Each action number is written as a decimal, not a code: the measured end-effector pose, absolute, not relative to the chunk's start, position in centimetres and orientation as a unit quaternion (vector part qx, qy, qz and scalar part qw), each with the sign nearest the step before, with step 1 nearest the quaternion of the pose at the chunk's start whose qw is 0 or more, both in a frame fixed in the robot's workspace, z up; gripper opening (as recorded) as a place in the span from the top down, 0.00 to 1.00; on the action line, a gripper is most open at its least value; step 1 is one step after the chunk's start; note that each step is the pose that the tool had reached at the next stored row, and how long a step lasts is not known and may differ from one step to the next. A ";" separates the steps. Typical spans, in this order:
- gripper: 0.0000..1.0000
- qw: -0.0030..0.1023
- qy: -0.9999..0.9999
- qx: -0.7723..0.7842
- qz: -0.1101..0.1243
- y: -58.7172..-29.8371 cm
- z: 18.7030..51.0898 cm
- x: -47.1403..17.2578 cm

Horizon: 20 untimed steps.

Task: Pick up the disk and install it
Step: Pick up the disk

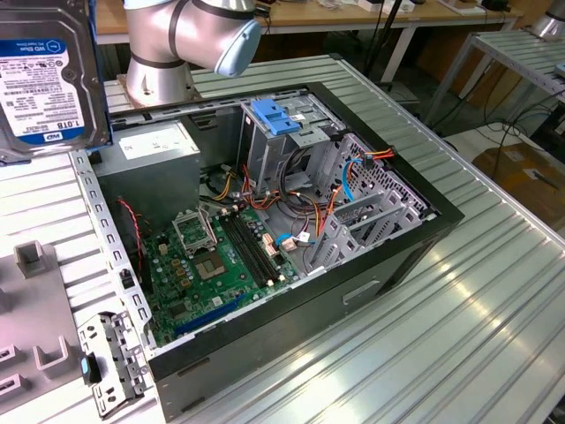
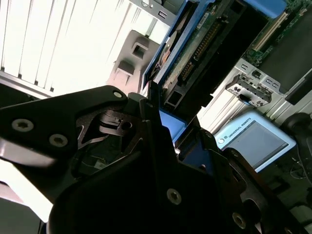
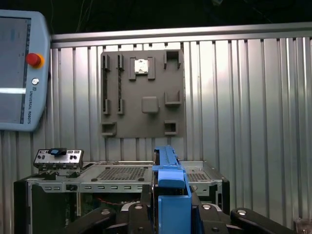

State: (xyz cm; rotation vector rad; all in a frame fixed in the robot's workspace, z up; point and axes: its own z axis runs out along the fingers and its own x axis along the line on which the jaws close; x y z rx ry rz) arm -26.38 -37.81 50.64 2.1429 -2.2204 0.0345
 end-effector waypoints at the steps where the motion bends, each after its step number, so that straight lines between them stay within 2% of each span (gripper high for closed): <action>1: 0.63 0.028 -0.719 0.694 0.011 -37.8 50.6 -26.2; 20: 0.63 0.028 -0.719 0.694 0.011 -37.9 50.6 -25.5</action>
